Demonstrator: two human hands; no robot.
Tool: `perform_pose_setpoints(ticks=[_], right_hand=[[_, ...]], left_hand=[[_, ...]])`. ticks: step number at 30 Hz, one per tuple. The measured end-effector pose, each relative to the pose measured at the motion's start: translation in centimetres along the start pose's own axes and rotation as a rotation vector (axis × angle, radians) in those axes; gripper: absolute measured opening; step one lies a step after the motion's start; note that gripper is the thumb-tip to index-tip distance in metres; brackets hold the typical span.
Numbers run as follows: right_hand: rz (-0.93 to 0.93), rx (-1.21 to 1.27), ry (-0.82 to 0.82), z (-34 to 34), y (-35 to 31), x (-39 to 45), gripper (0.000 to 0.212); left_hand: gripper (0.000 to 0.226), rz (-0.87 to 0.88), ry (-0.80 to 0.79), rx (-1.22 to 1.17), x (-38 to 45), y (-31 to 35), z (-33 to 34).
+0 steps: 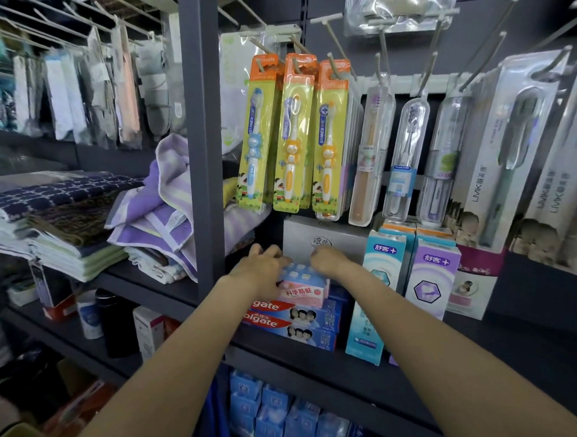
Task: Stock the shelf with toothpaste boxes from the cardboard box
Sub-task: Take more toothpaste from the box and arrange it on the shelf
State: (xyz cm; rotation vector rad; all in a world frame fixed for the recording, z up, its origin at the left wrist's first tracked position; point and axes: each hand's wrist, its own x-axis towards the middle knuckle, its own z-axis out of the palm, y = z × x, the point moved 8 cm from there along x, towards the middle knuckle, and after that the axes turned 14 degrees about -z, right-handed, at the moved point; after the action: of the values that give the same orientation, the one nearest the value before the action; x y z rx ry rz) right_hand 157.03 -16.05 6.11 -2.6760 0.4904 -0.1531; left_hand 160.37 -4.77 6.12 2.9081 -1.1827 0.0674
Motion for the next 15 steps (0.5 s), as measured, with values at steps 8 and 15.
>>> perform_pose_setpoints(ticks=[8, 15], right_hand=[[0.033, -0.158, -0.301, 2.6, 1.7, 4.1, 0.024], [0.124, -0.241, -0.369, 3.2, 2.3, 5.7, 0.042]], left_hand=[[0.061, 0.003, -0.112, 0.06, 0.7, -0.3, 0.2], [0.061, -0.021, -0.115, 0.084, 1.0, -0.9, 0.8]])
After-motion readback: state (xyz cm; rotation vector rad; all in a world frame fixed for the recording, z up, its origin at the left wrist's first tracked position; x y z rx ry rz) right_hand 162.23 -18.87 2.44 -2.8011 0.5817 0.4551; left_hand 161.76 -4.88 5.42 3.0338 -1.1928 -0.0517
